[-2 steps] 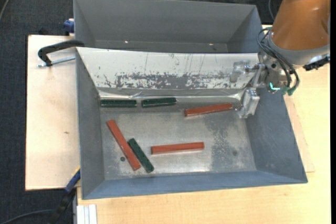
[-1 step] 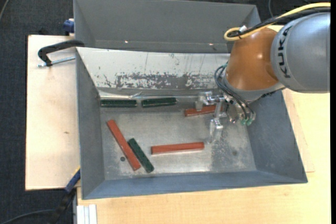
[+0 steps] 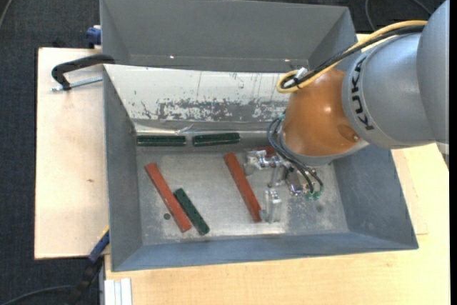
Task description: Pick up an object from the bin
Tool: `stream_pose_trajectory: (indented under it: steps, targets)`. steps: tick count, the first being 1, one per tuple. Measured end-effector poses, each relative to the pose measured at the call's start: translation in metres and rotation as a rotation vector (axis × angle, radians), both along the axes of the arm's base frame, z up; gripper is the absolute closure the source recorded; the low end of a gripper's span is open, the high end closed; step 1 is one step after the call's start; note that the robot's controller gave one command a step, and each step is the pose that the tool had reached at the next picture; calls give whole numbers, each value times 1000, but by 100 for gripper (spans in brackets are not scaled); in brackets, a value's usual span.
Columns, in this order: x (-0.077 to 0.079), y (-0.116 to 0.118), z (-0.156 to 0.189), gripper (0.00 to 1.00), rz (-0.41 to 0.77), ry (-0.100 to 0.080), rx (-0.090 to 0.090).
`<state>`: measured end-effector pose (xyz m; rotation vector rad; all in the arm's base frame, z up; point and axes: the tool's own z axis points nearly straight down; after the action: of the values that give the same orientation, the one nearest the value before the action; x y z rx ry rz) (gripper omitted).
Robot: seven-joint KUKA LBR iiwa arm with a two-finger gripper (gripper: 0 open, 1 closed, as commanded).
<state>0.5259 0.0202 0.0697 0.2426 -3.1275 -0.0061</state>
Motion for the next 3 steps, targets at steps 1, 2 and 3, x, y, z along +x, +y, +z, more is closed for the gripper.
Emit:
stream_pose_trajectory:
  steps: [1, 2, 3]
  targets:
    - [37, 55, 2, 0, 562, -13, -1]
    - [64, 118, 3, 0, 422, -14, 2]
    - [70, 205, 3, 0, 232, -13, 1]
